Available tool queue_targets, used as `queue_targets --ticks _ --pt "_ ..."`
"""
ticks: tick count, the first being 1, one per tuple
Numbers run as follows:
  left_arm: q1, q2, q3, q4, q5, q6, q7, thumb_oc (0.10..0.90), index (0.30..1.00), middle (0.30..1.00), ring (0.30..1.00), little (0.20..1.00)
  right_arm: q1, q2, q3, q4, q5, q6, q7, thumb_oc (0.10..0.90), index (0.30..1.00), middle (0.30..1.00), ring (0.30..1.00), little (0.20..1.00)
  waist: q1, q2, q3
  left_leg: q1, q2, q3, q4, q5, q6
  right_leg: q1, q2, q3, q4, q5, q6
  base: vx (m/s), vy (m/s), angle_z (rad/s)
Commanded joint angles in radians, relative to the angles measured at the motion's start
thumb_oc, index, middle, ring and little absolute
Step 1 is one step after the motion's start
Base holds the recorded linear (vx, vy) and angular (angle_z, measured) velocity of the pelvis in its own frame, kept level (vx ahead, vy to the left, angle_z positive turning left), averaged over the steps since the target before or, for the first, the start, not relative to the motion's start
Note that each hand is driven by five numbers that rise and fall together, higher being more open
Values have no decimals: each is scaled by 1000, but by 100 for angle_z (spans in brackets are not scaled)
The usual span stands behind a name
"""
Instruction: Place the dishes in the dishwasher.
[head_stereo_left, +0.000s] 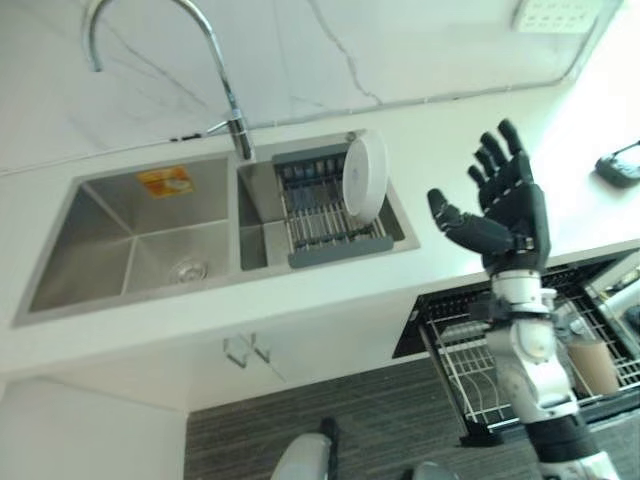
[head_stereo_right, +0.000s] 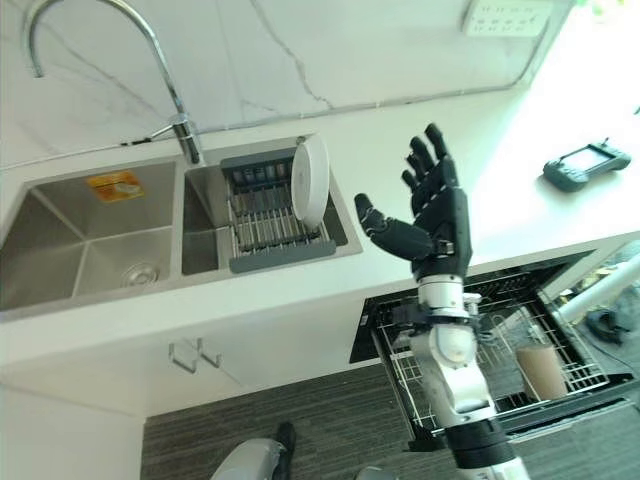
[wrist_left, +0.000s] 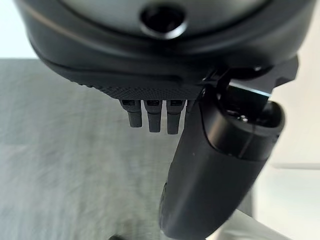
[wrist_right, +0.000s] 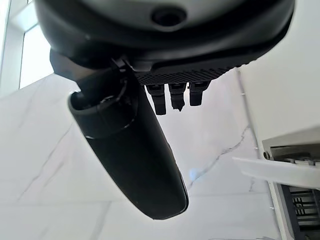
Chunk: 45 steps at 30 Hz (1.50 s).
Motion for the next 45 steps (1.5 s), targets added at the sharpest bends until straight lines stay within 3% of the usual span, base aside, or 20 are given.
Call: queue_targets --ticks 1,4,9,26,29,31,35,45 --pt "16 13 9 -19 -101 27 43 800 900 900 900 900 -150 -46 -51 -73 24 -95 24 800 900 900 900 900 25 20 -20 3 26 -4 26 -184 -12 58 31 -87 -136 23 4 -120 -120 -82" --pt "26 6 21 -5 -62 29 19 800 900 900 900 900 -157 -43 -50 -77 -8 -81 -22 800 900 900 900 900 47 -7 -29 -8 44 32 26 -189 -37 52 11 -94 -136 -30 17 20 -168 -26" --pt "92 -29 14 48 6 -30 35 800 900 900 900 900 -96 -56 -89 -100 49 -79 -18 800 900 900 900 900 53 -22 -66 -16 49 33 26 -177 -52 60 13 -105 -136 -48 2 126 -104 -2" --pt "91 8 -30 59 65 -33 5 800 900 900 900 900 -237 -71 -78 15 93 56 -66 800 900 900 900 900 75 -22 -89 5 43 5 26 -184 -65 88 5 -128 -136 -62 -3 57 -4 4" --pt "88 17 -41 54 61 -38 -17 800 900 900 900 900 -269 -62 -64 39 134 63 -78 800 900 900 900 900 84 -23 -89 15 44 -4 26 -200 -74 98 5 -122 -136 -79 3 73 7 6" --pt "87 20 -54 47 57 -42 -30 800 900 900 900 900 -295 -47 -59 65 178 67 -75 800 900 900 900 900 90 -18 -83 2 42 -6 26 -180 -67 90 0 -137 -136 -62 -4 7 40 12" --pt "78 28 -73 30 55 -37 -52 800 900 900 900 900 -365 -31 -34 133 101 78 -114 800 900 900 900 900 107 -15 -75 -2 41 -23 26 -186 -77 93 -1 -134 -136 -75 0 49 22 12" --pt "84 55 -93 25 68 -32 -60 800 900 900 900 900 -479 -105 -77 309 112 89 -168 800 900 900 900 900 140 -12 -69 10 32 -42 26 -184 -80 125 -15 -163 -136 -76 5 28 6 11"
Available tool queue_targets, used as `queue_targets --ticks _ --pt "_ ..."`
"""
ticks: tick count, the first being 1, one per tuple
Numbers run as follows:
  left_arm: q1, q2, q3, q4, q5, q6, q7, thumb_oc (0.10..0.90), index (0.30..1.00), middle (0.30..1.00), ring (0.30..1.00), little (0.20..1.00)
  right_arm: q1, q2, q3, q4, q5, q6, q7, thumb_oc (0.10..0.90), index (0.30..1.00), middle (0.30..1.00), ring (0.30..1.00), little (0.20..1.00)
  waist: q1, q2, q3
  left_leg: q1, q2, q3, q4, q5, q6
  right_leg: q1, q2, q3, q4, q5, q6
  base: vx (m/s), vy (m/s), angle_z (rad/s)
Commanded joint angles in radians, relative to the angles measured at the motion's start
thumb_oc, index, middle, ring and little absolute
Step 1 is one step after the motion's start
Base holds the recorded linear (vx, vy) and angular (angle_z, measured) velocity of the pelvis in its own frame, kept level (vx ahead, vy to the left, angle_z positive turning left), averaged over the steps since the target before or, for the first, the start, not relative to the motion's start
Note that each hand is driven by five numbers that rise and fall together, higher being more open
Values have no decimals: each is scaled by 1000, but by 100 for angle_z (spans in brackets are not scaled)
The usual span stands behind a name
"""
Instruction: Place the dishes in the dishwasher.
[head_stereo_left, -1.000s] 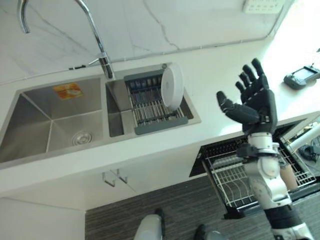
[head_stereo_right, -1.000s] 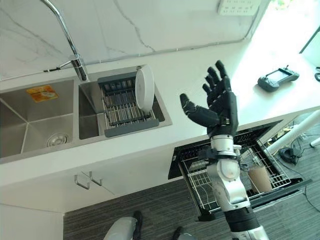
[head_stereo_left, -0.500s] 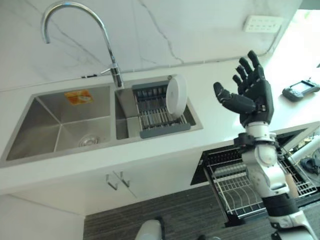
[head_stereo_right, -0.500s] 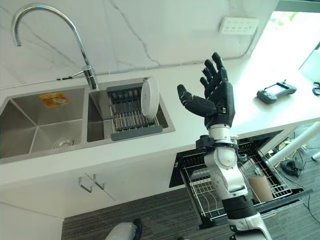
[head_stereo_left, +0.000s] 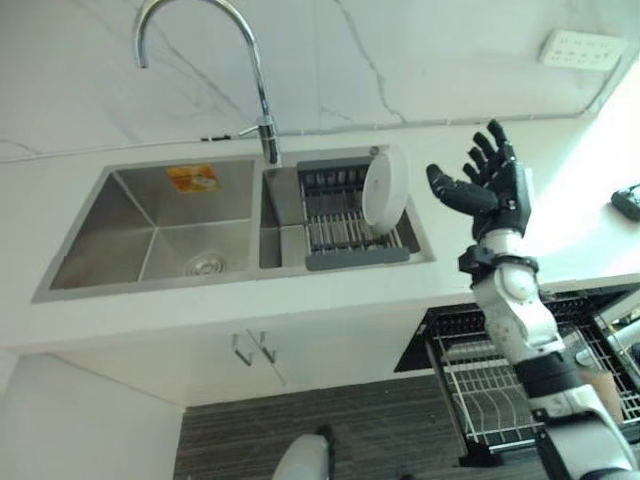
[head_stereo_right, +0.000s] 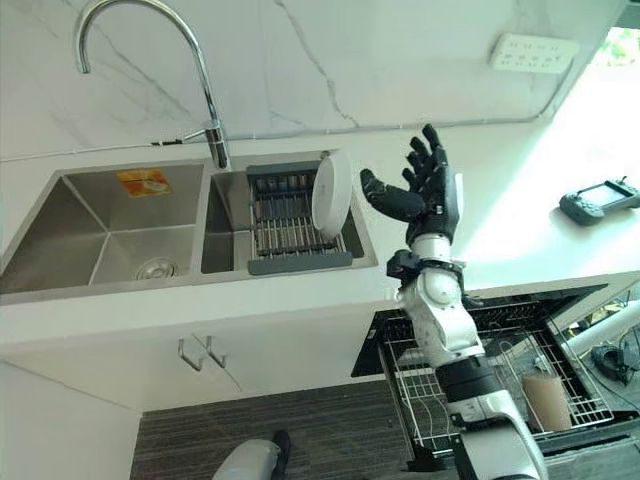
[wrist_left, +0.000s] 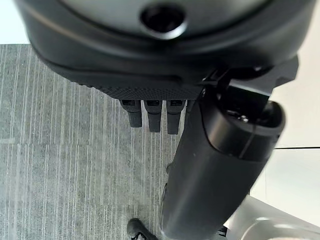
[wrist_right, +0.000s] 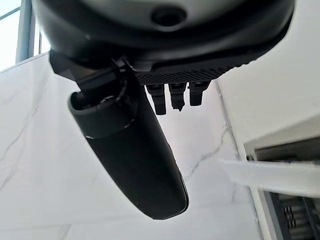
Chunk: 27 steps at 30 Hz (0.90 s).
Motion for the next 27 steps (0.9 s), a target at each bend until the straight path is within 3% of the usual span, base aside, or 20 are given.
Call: queue_targets --ticks 1,27 --pt "13 64 -48 5 20 9 -6 800 900 900 900 900 -166 -50 -69 -38 -18 -79 -2 800 900 900 900 900 17 -5 -3 56 26 -6 -21 -159 -32 64 -7 18 -48 -115 41 29 9 10" --pt "7 99 -65 2 60 34 -28 800 900 900 900 900 -290 -90 -56 175 67 -36 69 800 900 900 900 900 65 27 18 39 0 -37 -21 -130 -36 93 -40 -37 -48 -108 49 16 18 9"
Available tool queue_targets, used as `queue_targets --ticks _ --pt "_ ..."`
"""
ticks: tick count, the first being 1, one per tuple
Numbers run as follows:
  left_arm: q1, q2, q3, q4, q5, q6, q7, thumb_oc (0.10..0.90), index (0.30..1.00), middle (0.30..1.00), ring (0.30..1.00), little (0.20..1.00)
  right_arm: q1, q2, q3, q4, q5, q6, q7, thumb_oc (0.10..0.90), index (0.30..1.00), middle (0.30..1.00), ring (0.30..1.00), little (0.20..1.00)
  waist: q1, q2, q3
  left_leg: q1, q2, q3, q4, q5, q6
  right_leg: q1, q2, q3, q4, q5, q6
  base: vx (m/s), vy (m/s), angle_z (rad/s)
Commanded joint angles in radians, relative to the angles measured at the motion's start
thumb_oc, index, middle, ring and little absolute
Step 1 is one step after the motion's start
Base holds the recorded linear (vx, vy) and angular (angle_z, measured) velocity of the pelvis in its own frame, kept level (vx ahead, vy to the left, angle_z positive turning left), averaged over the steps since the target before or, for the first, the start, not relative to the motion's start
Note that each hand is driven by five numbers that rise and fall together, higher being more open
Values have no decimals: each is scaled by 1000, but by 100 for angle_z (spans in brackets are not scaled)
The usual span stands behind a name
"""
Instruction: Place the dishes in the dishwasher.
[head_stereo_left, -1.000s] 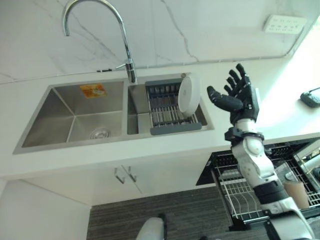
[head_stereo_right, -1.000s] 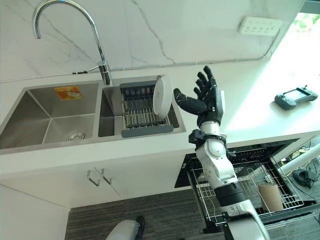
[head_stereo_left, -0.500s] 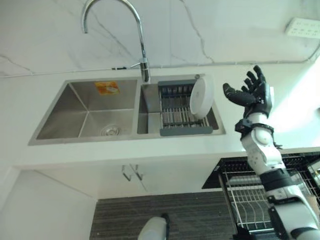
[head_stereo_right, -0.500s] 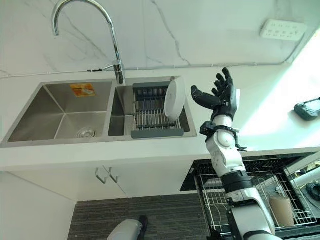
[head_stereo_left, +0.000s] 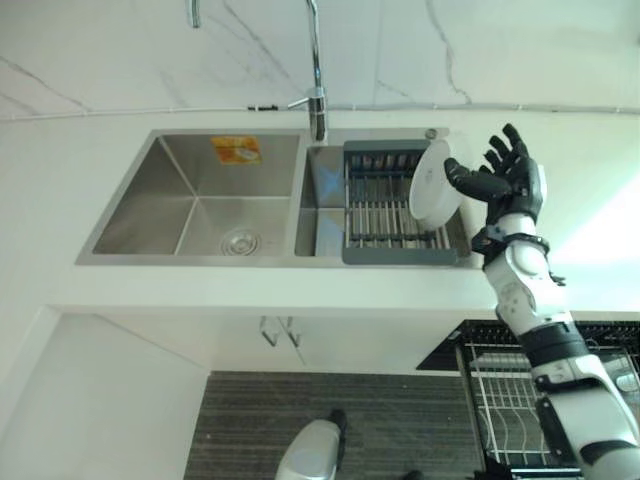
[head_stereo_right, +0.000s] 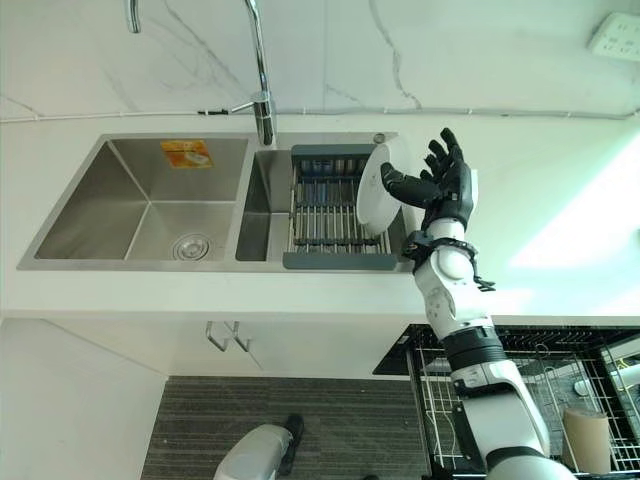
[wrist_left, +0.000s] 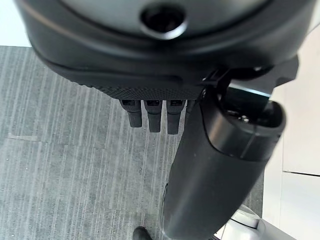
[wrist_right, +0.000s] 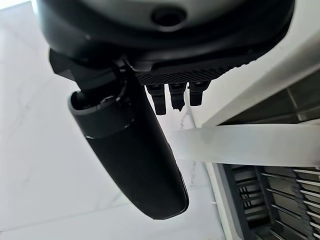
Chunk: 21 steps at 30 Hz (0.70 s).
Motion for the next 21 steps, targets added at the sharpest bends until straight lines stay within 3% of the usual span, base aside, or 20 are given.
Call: queue_targets --ticks 1,20,21 --pt "27 65 -65 22 22 14 -3 800 900 900 900 900 -157 -70 -29 -20 15 -79 24 800 900 900 900 900 6 -1 -66 30 47 17 -9 -128 -41 25 -17 42 -13 -112 26 42 16 12" --pt "17 64 -77 -18 -6 15 -9 800 900 900 900 900 -177 -52 -11 37 15 -34 38 800 900 900 900 900 7 26 -5 9 35 -6 -9 -116 -36 5 -22 62 -13 -100 26 6 4 2" --pt "17 65 -76 -19 -6 15 -10 800 900 900 900 900 -177 -52 -8 39 8 -33 40 762 844 844 844 844 7 26 -4 9 35 -6 -9 -115 -37 4 -22 62 -13 -100 26 0 0 0"
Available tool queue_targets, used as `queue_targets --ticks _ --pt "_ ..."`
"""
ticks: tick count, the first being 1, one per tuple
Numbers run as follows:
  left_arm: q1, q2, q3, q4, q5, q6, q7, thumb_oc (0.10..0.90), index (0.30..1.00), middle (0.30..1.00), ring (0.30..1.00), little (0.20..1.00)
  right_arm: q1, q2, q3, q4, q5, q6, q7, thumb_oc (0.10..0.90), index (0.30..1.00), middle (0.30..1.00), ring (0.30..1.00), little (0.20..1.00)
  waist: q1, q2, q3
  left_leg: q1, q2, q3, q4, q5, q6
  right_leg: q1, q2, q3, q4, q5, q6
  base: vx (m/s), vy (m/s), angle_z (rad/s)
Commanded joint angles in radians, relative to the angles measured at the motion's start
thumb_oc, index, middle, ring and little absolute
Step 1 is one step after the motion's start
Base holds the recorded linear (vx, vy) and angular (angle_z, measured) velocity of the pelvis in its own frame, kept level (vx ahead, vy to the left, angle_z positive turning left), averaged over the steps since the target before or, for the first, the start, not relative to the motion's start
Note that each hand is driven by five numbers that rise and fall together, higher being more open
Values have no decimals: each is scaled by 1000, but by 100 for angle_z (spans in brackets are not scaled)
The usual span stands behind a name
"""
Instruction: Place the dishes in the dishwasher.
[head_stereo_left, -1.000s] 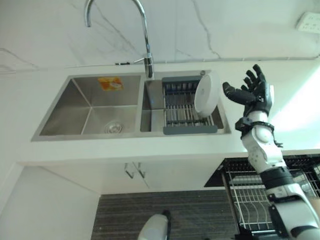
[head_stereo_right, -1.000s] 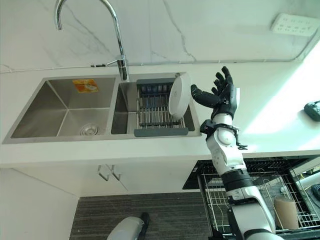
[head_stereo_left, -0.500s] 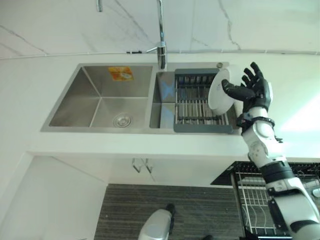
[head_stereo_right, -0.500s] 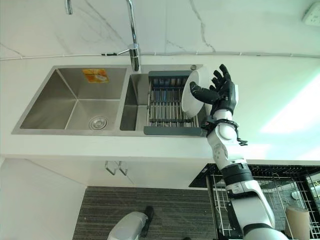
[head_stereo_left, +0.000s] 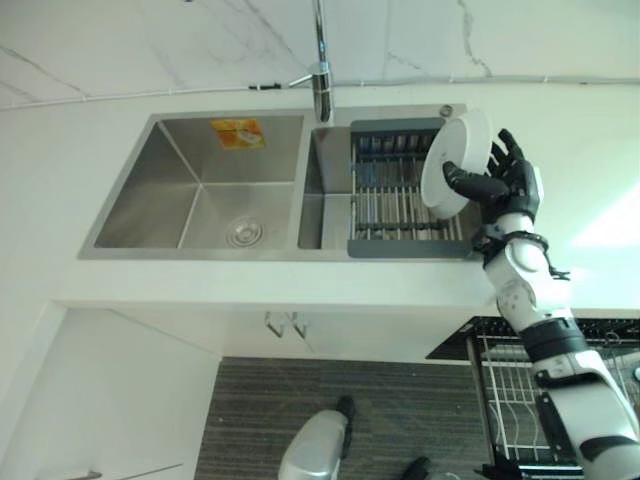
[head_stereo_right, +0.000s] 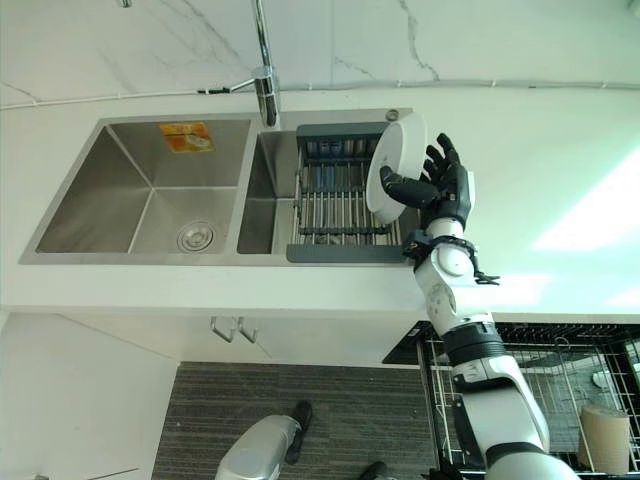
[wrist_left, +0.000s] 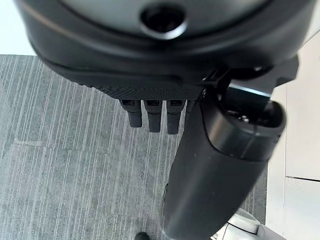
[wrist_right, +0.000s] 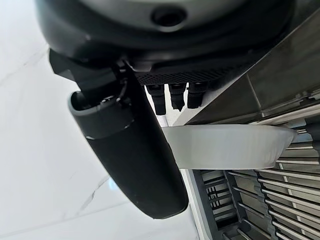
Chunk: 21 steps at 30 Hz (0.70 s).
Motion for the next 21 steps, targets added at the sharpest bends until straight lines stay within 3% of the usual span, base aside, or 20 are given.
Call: queue_targets --ticks 1,2,15,21 --pt "42 64 -61 6 -5 14 -6 800 900 900 900 900 -153 -51 -7 -5 -7 -62 28 593 589 589 589 589 11 -2 -55 7 46 15 -5 -125 -48 -3 -19 80 -4 -99 21 0 0 0" --pt "42 63 -63 7 -6 11 -4 800 900 900 900 900 -154 -51 -4 -4 -23 -59 28 400 300 300 300 300 10 -2 -53 7 46 15 -5 -125 -48 -4 -19 80 -4 -98 21 0 0 0" --pt "39 62 -55 1 0 8 -1 800 900 900 900 900 -142 -50 21 -24 -145 -101 -33 400 300 300 300 300 6 -6 -51 12 52 23 -5 -126 -47 -3 -17 83 -4 -96 22 -6 -5 0" --pt "37 61 -43 16 17 2 19 800 900 900 900 900 -115 -21 28 -66 -190 -216 -105 400 300 300 300 300 0 -26 -72 26 65 36 -5 -136 -46 2 -5 92 -4 -100 23 -49 -70 -4"
